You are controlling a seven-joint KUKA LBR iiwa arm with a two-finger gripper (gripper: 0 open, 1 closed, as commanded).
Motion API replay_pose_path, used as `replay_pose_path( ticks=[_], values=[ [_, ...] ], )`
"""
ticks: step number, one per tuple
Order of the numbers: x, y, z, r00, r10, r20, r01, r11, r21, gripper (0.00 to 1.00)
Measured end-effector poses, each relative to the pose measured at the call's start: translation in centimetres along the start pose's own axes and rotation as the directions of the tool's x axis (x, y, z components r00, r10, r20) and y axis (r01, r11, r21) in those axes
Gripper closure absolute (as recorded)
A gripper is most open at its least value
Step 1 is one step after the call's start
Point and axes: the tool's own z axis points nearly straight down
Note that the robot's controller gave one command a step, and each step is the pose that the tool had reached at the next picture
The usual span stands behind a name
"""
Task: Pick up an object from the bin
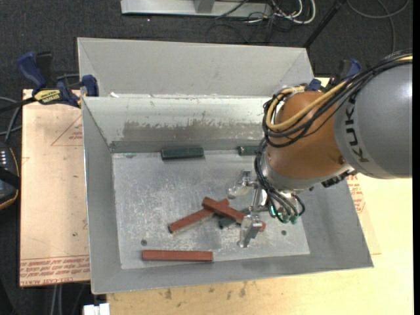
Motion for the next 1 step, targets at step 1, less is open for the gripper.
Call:
replay_pose_path(
  ticks=[1],
  values=[
    [-0.18,-0.01,-0.36,1.0,0.001,0.008,-0.001,1.0,0.0,0.0]
  ],
)
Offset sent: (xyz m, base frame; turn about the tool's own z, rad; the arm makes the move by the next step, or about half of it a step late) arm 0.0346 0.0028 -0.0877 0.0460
